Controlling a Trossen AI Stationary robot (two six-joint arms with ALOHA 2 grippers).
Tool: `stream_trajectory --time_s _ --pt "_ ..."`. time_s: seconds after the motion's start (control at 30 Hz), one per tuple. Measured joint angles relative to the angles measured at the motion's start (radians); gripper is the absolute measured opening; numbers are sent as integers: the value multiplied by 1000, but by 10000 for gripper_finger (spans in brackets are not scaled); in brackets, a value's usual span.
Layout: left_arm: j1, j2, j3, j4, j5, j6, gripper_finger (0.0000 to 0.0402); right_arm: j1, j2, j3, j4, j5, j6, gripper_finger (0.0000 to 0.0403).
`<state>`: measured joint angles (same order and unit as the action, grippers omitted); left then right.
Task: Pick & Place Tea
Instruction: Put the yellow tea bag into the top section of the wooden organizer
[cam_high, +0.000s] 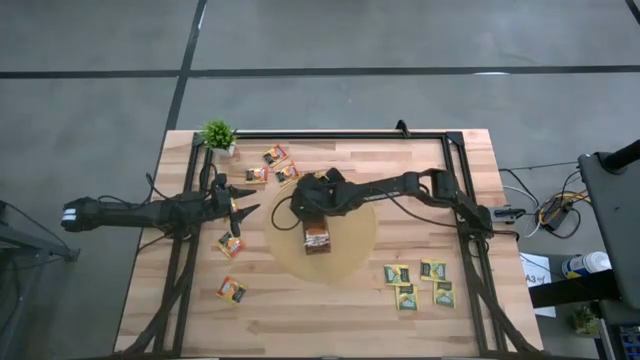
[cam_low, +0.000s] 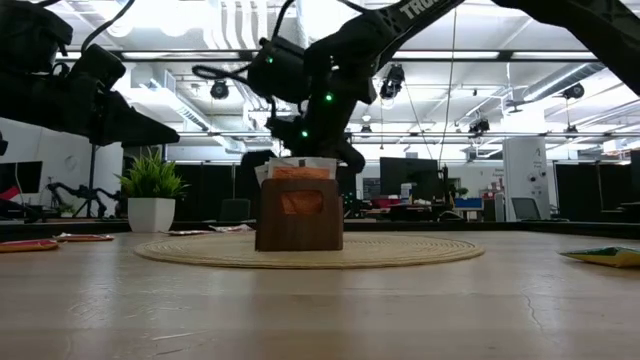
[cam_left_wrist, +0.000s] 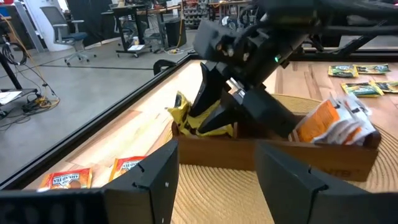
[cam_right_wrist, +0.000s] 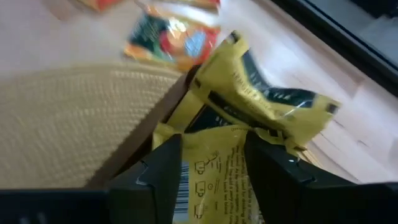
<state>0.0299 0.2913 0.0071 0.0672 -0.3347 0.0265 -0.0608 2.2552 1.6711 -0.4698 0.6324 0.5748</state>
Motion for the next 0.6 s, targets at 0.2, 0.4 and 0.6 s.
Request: stream_trajectory --time_s 0.2,0.4,0.6 --pt "0 0 0 0 0 0 202 7 3 26 -59 -5 -139 156" --pt "1 0 0 0 0 0 202 11 3 58 -108 -17 -219 139" --pt "0 0 0 0 0 0 202 33 -2 121 -96 -2 -267 127"
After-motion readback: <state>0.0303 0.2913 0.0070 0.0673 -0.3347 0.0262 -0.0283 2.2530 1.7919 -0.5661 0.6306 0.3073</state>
